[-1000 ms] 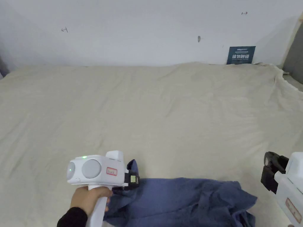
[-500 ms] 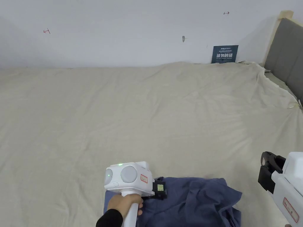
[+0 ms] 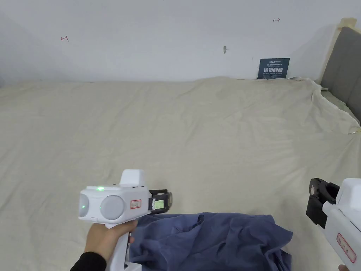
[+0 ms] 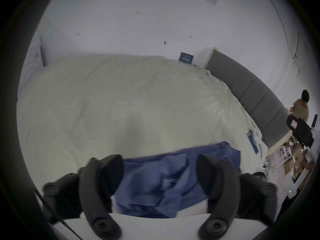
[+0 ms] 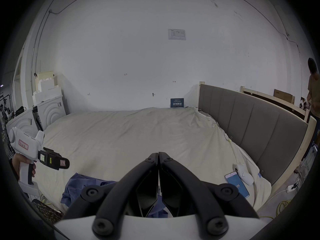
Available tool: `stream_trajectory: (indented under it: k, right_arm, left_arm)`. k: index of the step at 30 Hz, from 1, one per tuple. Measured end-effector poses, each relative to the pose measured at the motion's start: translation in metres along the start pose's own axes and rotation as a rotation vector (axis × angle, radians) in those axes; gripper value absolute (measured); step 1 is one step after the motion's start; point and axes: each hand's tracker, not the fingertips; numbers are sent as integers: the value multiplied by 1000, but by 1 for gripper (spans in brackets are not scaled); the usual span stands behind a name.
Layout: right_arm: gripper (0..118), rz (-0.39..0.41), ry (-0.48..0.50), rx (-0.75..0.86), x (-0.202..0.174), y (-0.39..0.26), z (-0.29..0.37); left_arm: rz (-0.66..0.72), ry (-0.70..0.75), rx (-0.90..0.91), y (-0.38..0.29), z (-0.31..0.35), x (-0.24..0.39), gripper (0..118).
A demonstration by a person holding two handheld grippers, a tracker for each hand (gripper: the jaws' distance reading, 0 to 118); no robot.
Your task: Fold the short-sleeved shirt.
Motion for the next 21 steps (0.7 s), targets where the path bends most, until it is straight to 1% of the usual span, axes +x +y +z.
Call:
stream_trajectory:
  k: [2,3,4,6,7,9,11,12,14,17,19,21]
  right_arm:
    - [0,2,5,-1,-2,0,0]
    - [0,1,7,-2,-2,-1,0]
    - [0,1,9,-4,-2,-1,0]
    - [0,3,10,-8,-3,-2,0]
    - [0,6,10,-10,-4,-2,0]
    - [0,9,10,-13,-4,-2,0]
    - [0,13,8,-16,-4,-2,1]
    - [0,13,5,-17,-3,-3,1]
    - [0,9,2,-21,-2,-4,2]
    - [0,-5,-4,-29,3,-6,2]
    - [0,-7,-8,-35,5,-7,3]
    - [0,-4,-12,-40,7,-8,3]
  left_arm:
    - [-1,6,20,-8,-1,-15,21]
    - [-12,9,30,-13,-4,-21,6]
    - [-12,16,34,-19,-7,-27,1]
    - [-3,23,46,-31,-17,-38,0]
    - [26,35,44,-37,-22,-43,0]
    - [46,22,16,-49,-34,-48,0]
    - [35,7,1,-60,-43,-45,0]
    - [36,-3,-22,-66,-49,-42,0]
    - [91,-56,-59,-74,-59,-35,0]
    - [49,-47,-85,-88,-73,-14,0]
    - [49,-101,-118,-94,-81,0,0]
    - [33,-113,-125,-99,-86,18,0]
